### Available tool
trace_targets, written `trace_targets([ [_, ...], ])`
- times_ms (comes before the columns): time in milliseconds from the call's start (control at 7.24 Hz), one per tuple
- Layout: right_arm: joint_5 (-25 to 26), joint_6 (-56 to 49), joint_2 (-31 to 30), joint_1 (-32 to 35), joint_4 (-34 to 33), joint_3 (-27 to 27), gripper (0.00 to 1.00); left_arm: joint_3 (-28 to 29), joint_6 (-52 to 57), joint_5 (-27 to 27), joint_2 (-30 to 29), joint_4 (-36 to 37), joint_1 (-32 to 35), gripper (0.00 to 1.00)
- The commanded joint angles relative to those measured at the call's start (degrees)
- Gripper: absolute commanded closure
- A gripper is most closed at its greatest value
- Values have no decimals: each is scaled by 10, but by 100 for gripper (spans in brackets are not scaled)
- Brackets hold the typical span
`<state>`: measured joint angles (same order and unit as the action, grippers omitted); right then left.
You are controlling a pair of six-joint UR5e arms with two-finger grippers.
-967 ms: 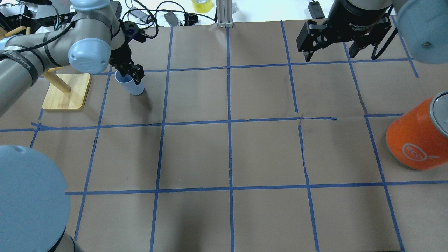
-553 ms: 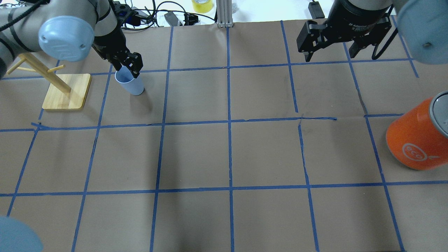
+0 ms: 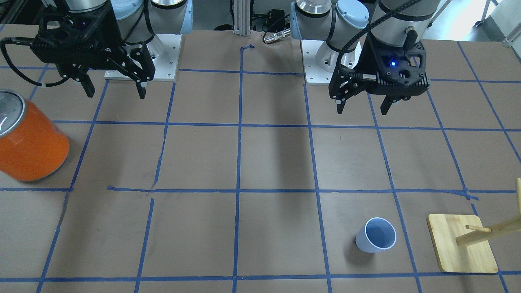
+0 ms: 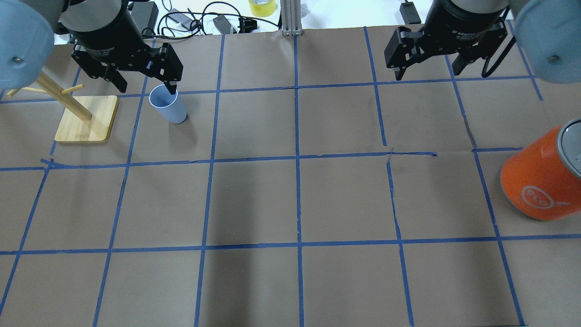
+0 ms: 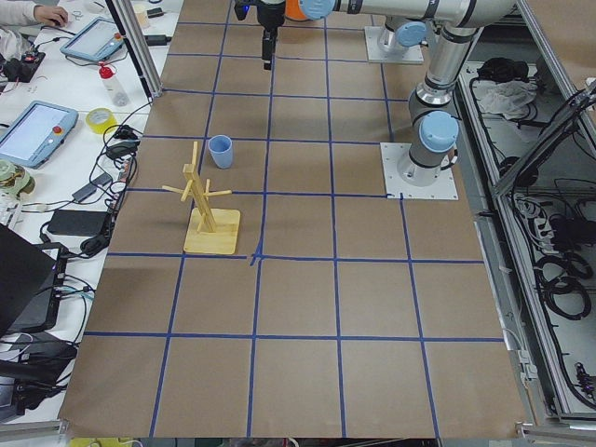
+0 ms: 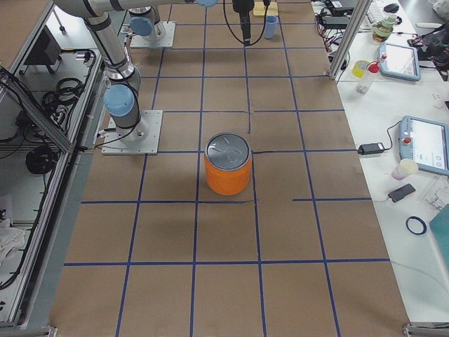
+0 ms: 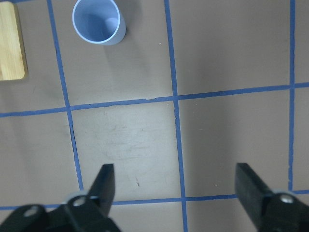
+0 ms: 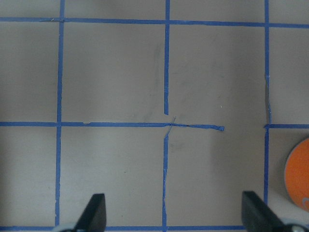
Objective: Flip cup
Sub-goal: 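Set the cup upright on the table, open and raise the left gripper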
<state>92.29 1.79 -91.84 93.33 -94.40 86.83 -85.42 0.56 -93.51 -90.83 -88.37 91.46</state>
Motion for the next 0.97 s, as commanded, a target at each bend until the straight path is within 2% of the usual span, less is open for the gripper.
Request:
trace_targets([
  [0,0,0,0,0,0,0,0,-3,-21,-1,12,-2,-1,8],
  [276,0,1,0,0,0,0,0,-4,-21,0,11,-4,-1,4],
  [829,0,1,0,0,0,0,0,-8,-15,18,19,-17,-1,4],
])
